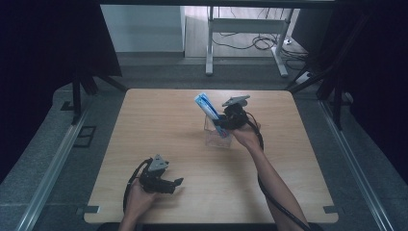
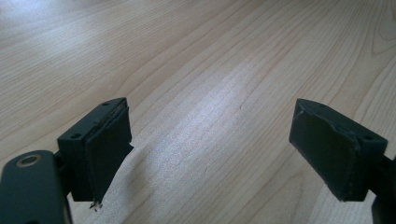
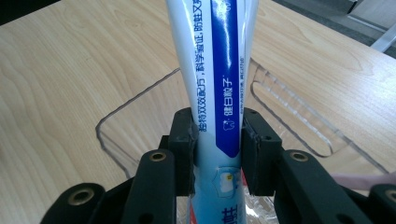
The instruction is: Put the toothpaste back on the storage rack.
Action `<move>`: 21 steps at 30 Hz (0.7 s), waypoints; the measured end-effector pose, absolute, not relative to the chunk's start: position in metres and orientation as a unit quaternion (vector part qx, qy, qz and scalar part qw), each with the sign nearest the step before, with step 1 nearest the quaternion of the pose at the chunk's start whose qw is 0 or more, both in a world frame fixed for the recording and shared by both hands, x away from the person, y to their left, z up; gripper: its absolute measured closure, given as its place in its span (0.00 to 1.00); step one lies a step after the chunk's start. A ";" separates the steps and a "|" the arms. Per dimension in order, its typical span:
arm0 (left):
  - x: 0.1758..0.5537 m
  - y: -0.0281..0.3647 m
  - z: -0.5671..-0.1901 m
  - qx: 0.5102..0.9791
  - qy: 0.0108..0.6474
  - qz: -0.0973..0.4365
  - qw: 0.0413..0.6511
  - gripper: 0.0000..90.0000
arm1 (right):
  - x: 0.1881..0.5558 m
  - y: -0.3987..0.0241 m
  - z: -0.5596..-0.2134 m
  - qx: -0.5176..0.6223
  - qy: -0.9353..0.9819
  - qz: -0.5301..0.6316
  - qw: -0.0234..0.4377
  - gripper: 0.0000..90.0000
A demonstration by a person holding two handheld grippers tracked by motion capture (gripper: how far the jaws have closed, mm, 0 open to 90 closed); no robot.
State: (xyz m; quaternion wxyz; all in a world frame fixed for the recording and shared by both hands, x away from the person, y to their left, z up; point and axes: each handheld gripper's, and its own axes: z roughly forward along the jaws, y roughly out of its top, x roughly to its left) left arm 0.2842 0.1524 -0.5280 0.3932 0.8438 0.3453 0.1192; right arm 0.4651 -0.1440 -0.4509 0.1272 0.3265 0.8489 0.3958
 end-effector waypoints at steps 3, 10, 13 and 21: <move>0.284 0.152 -0.528 0.844 0.345 0.119 0.393 0.15 | 0.463 -0.143 -0.451 0.323 0.851 0.392 0.128 0.75; 0.284 0.151 -0.529 0.844 0.344 0.119 0.393 0.15 | 0.460 -0.144 -0.447 0.320 0.853 0.394 0.119 0.68; 0.284 0.151 -0.529 0.845 0.343 0.118 0.391 0.15 | 0.459 -0.144 -0.448 0.319 0.853 0.396 0.119 0.64; 0.284 0.151 -0.529 0.846 0.343 0.118 0.392 0.15 | 0.457 -0.144 -0.444 0.312 0.847 0.413 0.121 0.50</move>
